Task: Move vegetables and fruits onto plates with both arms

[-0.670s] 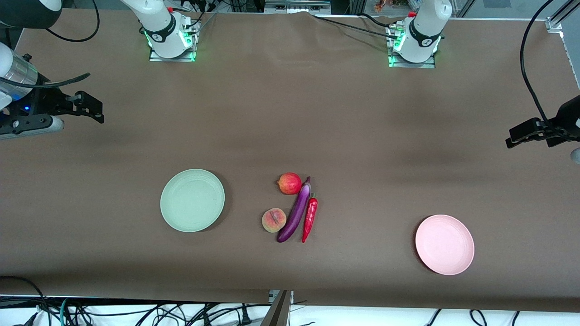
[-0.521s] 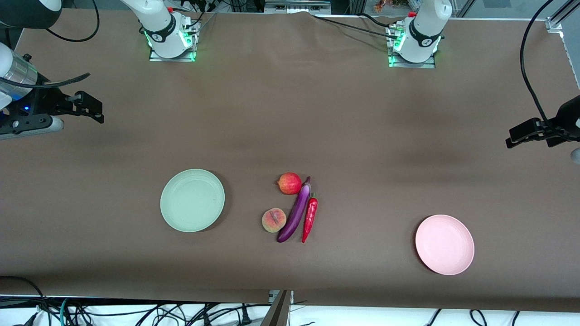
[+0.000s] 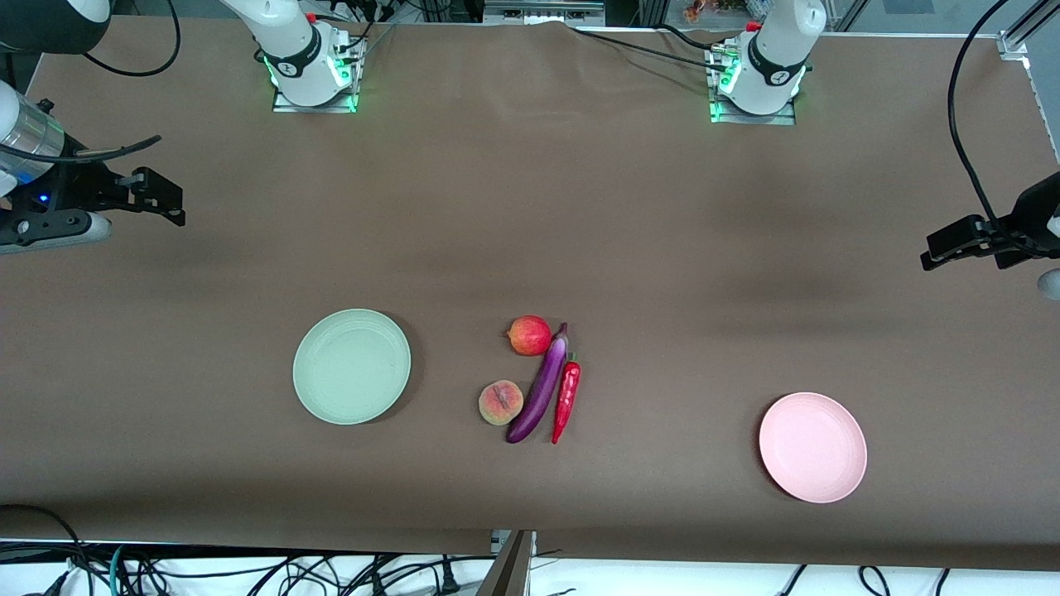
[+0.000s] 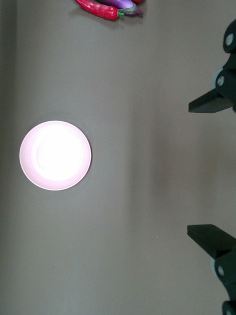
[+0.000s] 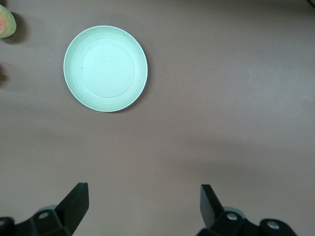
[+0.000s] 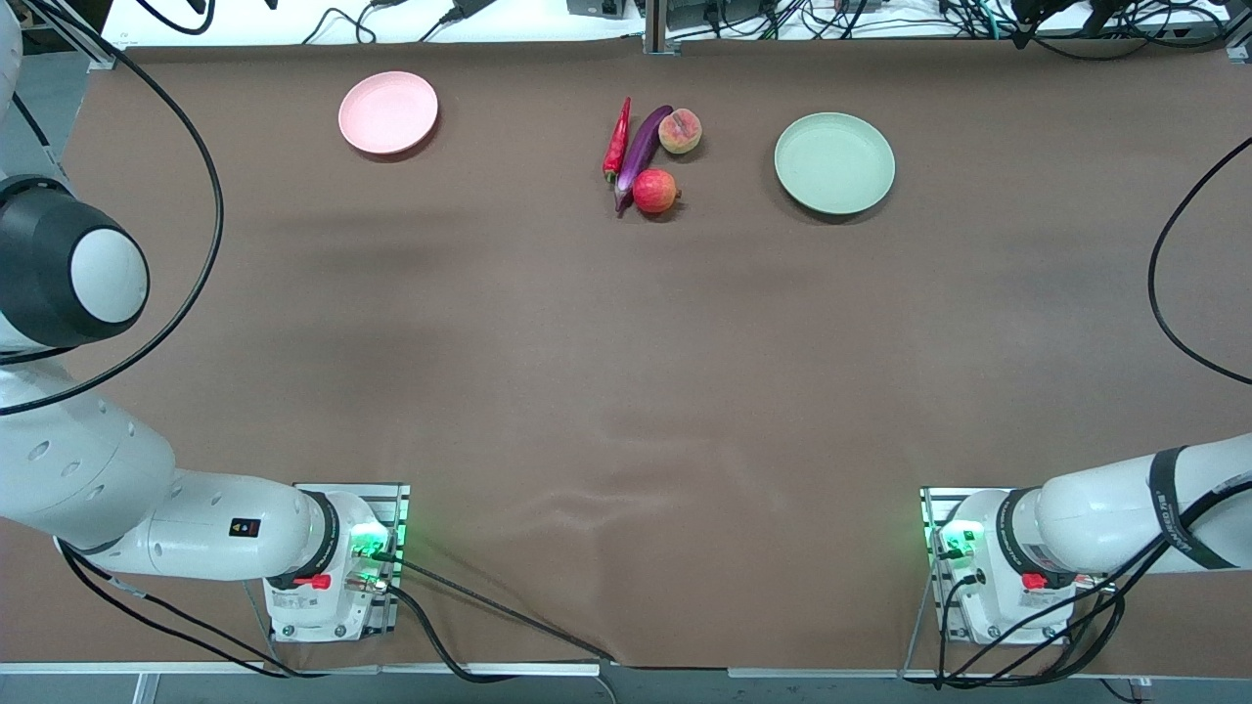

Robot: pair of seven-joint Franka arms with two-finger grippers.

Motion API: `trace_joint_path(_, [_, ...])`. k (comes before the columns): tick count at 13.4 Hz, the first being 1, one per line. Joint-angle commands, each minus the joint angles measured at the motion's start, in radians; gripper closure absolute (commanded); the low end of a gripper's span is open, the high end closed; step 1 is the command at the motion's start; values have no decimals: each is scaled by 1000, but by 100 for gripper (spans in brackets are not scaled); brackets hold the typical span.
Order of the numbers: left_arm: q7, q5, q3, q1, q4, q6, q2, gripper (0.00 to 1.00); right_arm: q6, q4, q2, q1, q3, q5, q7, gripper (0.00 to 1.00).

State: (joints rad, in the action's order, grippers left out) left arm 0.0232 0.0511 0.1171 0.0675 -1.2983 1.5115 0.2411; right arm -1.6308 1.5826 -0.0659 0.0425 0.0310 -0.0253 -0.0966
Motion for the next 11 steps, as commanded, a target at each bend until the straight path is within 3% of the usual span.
trace_joint_path(1, [-17, 23, 1, -3, 24, -19, 27, 0, 2, 5, 12, 2, 1, -21, -5, 0])
trace_joint_path(5, [-6, 67, -2, 70, 39, -4, 127, 0, 0, 4, 12, 23, 12, -65, -3, 0])
trace_joint_path(8, [-3, 82, -4, 139, 39, 180, 232, 0, -1, 5, 9, 8, -8, -58, -14, 0])
trace_joint_path(11, [-3, 212, -4, 184, 37, 352, 351, 0, -4, 7, 9, 10, -11, -42, -14, 0])
